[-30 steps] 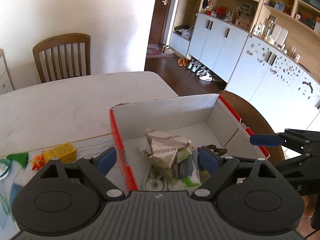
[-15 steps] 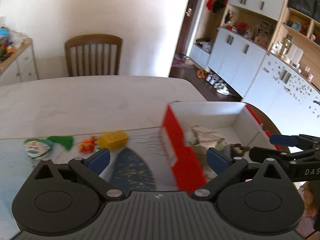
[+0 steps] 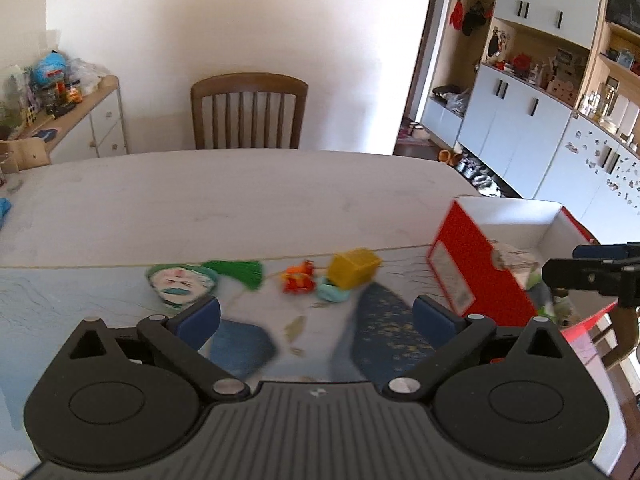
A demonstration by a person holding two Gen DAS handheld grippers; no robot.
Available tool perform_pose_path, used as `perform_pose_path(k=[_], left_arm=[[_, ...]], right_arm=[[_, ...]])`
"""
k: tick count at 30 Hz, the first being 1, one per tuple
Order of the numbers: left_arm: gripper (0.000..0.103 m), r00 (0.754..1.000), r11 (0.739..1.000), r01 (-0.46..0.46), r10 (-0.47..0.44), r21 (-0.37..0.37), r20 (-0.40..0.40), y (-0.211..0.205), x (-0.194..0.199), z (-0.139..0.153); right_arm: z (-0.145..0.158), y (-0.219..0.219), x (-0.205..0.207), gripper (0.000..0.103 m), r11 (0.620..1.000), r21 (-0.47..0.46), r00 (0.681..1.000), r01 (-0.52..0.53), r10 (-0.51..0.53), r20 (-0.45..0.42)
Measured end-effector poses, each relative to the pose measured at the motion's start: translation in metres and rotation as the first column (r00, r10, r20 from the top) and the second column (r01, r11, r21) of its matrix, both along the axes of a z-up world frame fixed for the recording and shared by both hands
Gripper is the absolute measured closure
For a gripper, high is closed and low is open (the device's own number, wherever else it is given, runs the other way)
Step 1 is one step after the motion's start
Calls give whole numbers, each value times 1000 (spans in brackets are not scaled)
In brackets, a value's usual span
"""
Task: Organize objects
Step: 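Withdraw both tools from the box toward the cartoon-face pouch and yellow box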
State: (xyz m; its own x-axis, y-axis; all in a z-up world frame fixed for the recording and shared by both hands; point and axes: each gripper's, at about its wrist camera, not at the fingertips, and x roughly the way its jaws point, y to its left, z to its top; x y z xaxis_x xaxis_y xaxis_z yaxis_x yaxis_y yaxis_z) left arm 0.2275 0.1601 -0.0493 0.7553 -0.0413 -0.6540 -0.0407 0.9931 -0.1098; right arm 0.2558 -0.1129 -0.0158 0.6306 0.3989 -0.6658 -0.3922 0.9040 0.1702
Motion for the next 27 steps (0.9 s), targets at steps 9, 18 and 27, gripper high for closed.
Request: perform_pose_path(k=[9,18,27], left_arm=[[0,1000,1000,-27,27,15,-10,55,19,-26],[0,998,998,-42,45,51,-53,95,47,-59],[0,994,995,-54,61,78,-90,110,79,-90]], right_arm=[[-16,54,34,5,999,-48,999,-21,19,-44],[-49,98,72,5,992,-99,994,-72,63,-93],[-80,113,102,6,988,-132,989,-78,61,-134]])
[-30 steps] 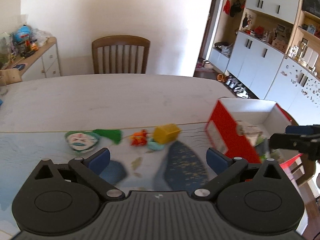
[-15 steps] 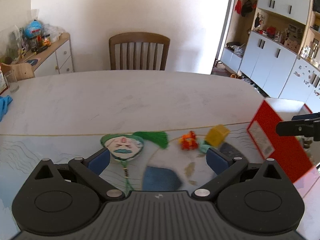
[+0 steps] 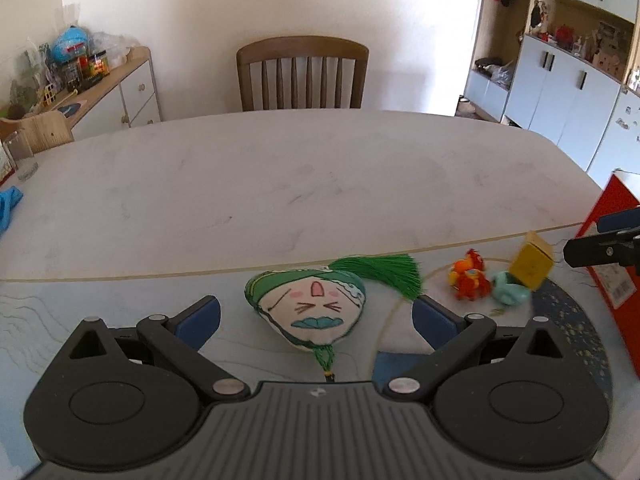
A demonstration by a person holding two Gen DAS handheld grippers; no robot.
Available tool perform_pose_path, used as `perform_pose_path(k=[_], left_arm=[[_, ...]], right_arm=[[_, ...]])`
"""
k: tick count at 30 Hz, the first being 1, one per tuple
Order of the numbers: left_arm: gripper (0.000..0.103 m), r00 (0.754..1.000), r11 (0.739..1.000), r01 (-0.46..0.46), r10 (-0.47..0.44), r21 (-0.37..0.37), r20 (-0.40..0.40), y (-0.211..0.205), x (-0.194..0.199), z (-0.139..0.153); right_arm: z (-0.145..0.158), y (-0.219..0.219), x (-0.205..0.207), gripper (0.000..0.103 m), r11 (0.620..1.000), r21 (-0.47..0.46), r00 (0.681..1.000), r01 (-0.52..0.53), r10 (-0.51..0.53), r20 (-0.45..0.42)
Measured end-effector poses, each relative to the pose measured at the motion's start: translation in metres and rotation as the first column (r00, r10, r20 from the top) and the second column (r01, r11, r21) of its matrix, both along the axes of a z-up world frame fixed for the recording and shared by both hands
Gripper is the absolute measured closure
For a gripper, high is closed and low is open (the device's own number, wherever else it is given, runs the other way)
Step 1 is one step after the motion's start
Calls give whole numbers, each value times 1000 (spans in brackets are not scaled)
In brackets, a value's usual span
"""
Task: Organize objects
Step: 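Withdraw both tools from the box toward the cartoon-face pouch and yellow box, then grasp the cartoon-face pouch with the left tool while the right tool grasps the yellow box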
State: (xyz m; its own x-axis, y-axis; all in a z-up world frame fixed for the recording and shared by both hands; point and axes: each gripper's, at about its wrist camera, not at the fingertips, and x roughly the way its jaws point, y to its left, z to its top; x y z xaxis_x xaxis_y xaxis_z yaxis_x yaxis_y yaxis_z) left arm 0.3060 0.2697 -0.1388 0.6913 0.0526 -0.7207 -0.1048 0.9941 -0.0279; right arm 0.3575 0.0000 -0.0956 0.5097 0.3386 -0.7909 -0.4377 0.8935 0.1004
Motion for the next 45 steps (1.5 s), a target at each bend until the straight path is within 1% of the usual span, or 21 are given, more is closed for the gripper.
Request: perform_pose_path(k=[7,10,16,18,19,20,25,28,29,34,37,45], left_arm=[[0,1000,1000,-9,9,-2,-26,0,15,-18],[0,999,1000,-21,21,4,-32,1,20,-23],[1,999,999,-35,36,27,-34,2,27,-29],[4,999,999,-26,27,33,-34,1,28,-31],[7,999,999,-22,23,33,-35,0,28,-31],[10,999,999,-14,15,29,-39,-1,28,-32],[24,999,999,-9,10,32,-48,1,29,-34],[26,999,999,-4,6,39,-46,-1,27,-33],[28,999,999,1,1,41,-50,-2,28,-32],[30,999,999,9,-8,33,-39,-2,25,-25],[30,999,999,15,-13,43,-35,-5,23,-18],[30,999,999,43,-43,17,2,-16,8,17]], right_arm=[[-22,4,17,7,1000,-2,998,2,-2,-55],[-28,5,21,8,1000,11,997,-5,6,-74],[-34,3,26,14,999,53,994,-8,13,-105],[-36,6,26,19,999,45,994,-14,19,-107],[-36,7,26,23,999,43,994,-17,21,-107],[-37,7,26,24,999,45,994,-19,24,-110],[-38,6,28,25,999,43,994,-12,17,-109],[-38,6,27,25,999,37,994,-7,11,-107],[-37,6,27,25,999,33,995,-4,7,-103],[-29,3,21,25,999,35,996,12,-9,-90],[-20,0,16,25,999,42,997,12,-9,-78],[13,-9,-10,25,997,83,999,6,-2,-42]])
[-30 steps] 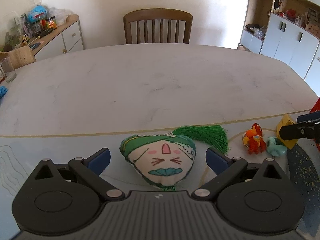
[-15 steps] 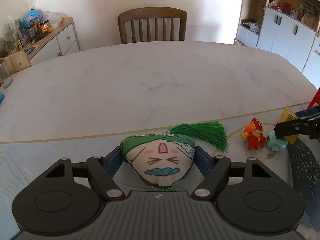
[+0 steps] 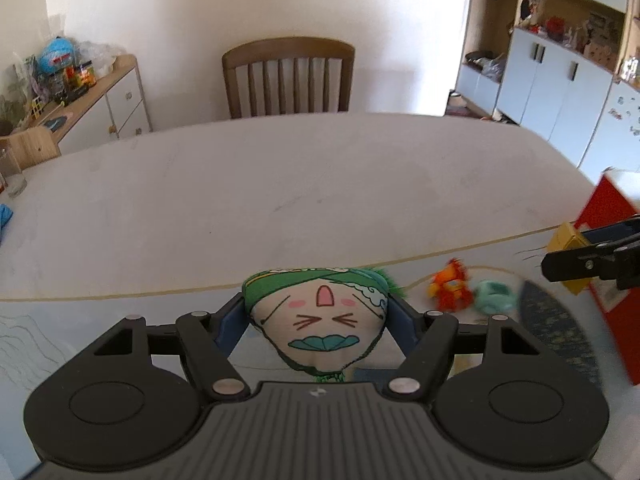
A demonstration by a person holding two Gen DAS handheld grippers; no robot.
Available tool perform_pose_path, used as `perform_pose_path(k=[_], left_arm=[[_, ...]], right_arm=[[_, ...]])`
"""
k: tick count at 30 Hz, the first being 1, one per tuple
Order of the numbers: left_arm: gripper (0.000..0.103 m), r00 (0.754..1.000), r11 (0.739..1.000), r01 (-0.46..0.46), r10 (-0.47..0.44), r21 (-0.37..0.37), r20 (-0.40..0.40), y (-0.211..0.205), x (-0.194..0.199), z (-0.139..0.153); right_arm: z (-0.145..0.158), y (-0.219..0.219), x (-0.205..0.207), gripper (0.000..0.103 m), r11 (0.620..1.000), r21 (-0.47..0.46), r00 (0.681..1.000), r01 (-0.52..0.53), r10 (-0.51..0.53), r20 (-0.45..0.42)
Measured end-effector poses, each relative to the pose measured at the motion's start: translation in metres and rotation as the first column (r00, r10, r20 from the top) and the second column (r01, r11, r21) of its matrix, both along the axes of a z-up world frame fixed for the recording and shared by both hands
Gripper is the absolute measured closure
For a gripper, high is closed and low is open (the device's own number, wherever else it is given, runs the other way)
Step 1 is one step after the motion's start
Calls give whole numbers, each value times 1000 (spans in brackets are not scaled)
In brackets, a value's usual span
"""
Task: Organize objects
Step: 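Grasp the cartoon-face pouch with the left tool while the right tool grasps the yellow box, then carry the pouch and yellow box into the red box and open both tools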
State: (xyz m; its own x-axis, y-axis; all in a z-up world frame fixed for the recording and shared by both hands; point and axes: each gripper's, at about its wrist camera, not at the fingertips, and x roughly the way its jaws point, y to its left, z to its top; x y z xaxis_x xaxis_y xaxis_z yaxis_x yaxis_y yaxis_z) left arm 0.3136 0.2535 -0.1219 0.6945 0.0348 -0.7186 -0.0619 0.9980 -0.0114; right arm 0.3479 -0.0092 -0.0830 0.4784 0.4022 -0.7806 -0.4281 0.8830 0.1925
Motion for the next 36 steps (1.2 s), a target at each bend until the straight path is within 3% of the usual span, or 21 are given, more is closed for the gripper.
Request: perform_pose_path(k=[20,36], left_arm=[[30,988,987,154,-153,-43,33,-85,-47,92],[30,951,951,306,-304,-36,60,-217,-27,123]], right_arm=[[69,-61,-73,25,999,21,998,-34,33,61],[73,-195,-88,25,994,1,990,109,-109,85]])
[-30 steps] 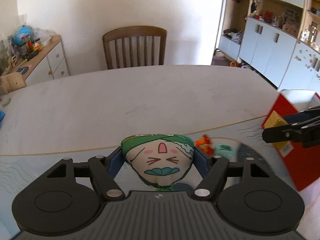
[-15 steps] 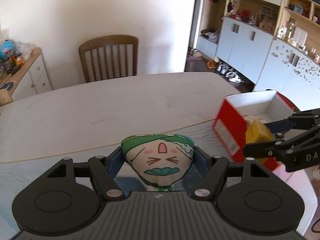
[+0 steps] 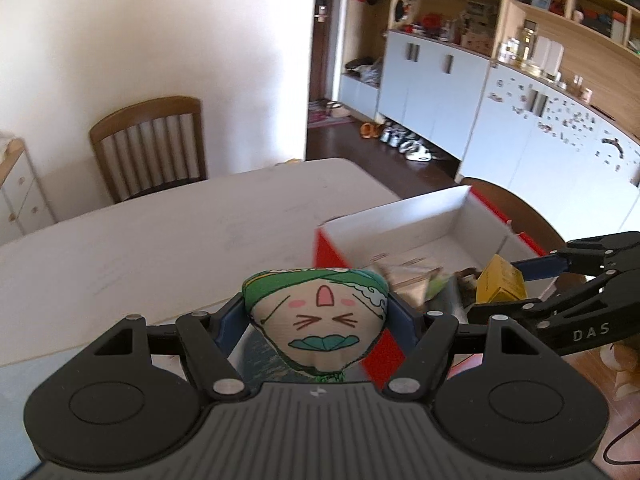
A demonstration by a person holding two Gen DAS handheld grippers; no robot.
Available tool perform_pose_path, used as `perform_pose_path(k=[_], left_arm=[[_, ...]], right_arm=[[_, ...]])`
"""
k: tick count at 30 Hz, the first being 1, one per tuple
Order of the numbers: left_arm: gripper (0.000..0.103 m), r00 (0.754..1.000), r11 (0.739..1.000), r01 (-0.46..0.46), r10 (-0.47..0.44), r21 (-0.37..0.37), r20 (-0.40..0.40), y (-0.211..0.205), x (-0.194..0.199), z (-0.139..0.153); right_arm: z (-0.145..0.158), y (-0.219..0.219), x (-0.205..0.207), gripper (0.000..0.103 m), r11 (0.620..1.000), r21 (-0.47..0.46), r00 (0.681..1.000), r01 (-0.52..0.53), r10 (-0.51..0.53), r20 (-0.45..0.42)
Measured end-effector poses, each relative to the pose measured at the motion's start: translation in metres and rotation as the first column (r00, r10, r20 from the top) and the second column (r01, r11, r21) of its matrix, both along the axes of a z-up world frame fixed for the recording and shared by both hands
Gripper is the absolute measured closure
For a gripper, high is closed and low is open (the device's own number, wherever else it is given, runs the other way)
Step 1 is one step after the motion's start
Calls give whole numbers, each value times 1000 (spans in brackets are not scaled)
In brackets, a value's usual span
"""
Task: Organize objects
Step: 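Carry the pouch and yellow box into the red box and open both tools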
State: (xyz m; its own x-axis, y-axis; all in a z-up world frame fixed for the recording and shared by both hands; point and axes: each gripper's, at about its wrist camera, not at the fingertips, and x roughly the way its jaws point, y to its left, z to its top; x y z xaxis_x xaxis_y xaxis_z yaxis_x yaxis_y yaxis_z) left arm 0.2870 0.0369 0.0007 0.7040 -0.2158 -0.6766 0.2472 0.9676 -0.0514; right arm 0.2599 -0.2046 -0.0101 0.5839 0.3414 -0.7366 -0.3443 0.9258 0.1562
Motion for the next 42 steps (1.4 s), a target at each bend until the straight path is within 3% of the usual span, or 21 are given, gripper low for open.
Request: perform_pose_path(k=[12,21,31,42], left_arm=[[30,997,997,74,-73,-26,12,-98,47,7],[30,992,992,122,-122,-9,36,-165,91,8],[30,989,989,147,-147,-9,-18,-200,140,-41],[30,977,990,138,-130,35,-169,-220,170,-101]], right_arm=[[-16,-79,15,25,997,-37,997,73,-73,8],[-34,-91,30,25,998,-44,999,51,-51,-12],[-62,-79,56,25,997,-73,998,-23,18,-68],[-86,-73,71,25,992,-111,993,-65,53,-104]])
